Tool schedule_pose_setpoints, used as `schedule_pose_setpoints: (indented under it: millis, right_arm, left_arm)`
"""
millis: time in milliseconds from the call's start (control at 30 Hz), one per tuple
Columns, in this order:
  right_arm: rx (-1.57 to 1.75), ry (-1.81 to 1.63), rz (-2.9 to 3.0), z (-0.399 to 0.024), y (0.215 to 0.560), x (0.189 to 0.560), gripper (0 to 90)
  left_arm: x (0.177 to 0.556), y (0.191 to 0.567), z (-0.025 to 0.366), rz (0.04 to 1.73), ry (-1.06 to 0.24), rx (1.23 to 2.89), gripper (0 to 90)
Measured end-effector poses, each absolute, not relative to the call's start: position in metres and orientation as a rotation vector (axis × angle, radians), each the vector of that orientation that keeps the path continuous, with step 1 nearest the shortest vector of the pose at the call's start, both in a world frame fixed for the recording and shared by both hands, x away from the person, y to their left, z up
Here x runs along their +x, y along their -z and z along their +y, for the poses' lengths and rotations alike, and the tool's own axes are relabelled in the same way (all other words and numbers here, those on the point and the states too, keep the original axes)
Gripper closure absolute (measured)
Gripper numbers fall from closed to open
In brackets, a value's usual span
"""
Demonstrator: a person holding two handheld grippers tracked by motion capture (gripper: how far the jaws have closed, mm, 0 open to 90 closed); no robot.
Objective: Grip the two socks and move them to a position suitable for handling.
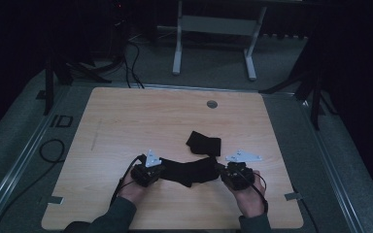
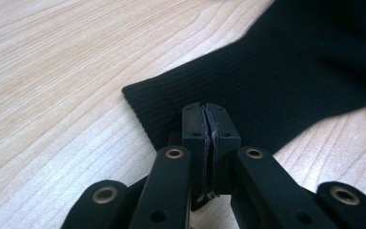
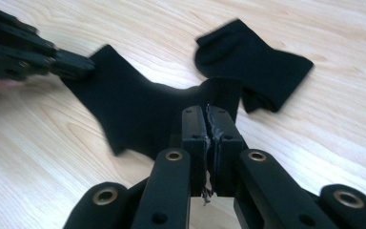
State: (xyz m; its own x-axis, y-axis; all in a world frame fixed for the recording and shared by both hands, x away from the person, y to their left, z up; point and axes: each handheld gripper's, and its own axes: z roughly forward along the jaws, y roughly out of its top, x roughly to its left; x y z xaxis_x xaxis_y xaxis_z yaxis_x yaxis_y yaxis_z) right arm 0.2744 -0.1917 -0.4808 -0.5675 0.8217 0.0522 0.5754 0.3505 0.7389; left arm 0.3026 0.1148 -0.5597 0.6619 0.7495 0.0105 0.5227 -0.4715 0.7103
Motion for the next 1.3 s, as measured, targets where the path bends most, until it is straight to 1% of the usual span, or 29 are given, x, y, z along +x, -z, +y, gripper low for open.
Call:
schedule_pose_setpoints:
  millis: [133, 300, 367, 400, 433, 533, 667, 800, 967, 1300]
  right_arm:
    - [1.277, -0.905, 2.3, -0.201, 0.491, 0.279, 86.1]
    - [1.357, -0.824, 2.359, -0.209, 0.509, 0.286, 84.5]
    - [1.374, -0.805, 2.37, -0.211, 0.514, 0.288, 81.9]
    - [1.382, -0.801, 2.365, -0.212, 0.514, 0.289, 79.3]
    - [1.382, -0.801, 2.365, -0.212, 0.514, 0.289, 79.3]
    - [1.402, -0.813, 2.301, -0.22, 0.509, 0.29, 71.8]
    - [1.386, -0.882, 2.286, -0.223, 0.505, 0.292, 68.5]
    - [1.308, -0.939, 2.292, -0.215, 0.499, 0.295, 64.0]
    - [1.229, -0.914, 2.285, -0.197, 0.494, 0.305, 63.0]
    - [1.162, -0.904, 2.29, -0.172, 0.49, 0.329, 61.7]
  left_arm:
    - [0.304, 0.559, 0.117, 1.004, -0.435, 2.178, 88.1]
    - [0.304, 0.559, 0.117, 1.005, -0.46, 2.186, 88.1]
    - [0.303, 0.559, 0.116, 0.996, -0.471, 2.196, 88.1]
    - [0.303, 0.559, 0.116, 0.996, -0.47, 2.196, 88.1]
    - [0.303, 0.559, 0.116, 0.996, -0.47, 2.196, 88.1]
    - [0.303, 0.559, 0.117, 0.999, -0.468, 2.191, 88.1]
    - [0.303, 0.559, 0.117, 1.002, -0.467, 2.187, 87.9]
    - [0.303, 0.56, 0.116, 1.002, -0.469, 2.184, 87.4]
    - [0.302, 0.56, 0.116, 0.991, -0.475, 2.183, 85.1]
    - [0.303, 0.56, 0.115, 0.993, -0.473, 2.178, 84.9]
